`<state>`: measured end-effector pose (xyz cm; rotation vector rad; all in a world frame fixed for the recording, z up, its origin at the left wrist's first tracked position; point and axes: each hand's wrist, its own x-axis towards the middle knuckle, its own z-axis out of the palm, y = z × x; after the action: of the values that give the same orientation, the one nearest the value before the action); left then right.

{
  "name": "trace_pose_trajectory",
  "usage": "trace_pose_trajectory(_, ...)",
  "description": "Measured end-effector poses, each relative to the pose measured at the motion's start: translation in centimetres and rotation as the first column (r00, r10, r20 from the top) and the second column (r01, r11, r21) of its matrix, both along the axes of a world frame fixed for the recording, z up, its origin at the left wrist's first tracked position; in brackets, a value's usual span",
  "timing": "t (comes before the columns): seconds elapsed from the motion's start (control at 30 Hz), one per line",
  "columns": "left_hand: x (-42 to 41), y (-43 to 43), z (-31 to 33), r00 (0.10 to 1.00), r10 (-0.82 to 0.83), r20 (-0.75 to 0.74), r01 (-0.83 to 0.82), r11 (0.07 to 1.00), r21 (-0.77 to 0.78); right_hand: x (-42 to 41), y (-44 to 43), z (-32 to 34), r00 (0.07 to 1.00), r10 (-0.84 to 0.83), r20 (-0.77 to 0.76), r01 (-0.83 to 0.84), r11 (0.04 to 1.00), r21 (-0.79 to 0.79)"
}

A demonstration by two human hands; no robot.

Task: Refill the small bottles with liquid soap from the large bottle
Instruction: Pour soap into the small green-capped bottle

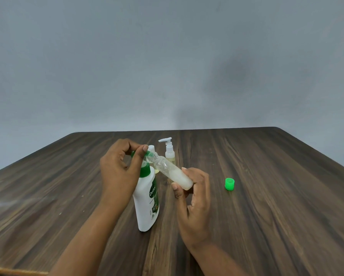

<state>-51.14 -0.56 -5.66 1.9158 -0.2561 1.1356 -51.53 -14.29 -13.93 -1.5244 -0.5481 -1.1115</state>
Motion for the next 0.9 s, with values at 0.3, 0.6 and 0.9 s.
trace_pose_trajectory(0.3,0.6,0.3,0.3,0.998,-0.008,-0.068,0.011,0.999,0.035,0.2,0.1,0.0,1.000,-0.013,0.000,0.013,1.000,-0.001)
trace_pose_trajectory(0.6,0.0,-0.2,-0.5,0.997,0.015,0.079,-0.019,0.998,0.053,-0.1,0.0,-0.1,0.999,0.028,-0.015,-0.028,0.999,0.033)
trace_pose_trajectory(0.9,0.1,0.4,1.1,0.999,0.007,-0.044,-0.003,0.994,0.107,0.2,0.0,-0.1,1.000,0.004,-0.014,-0.004,1.000,0.009)
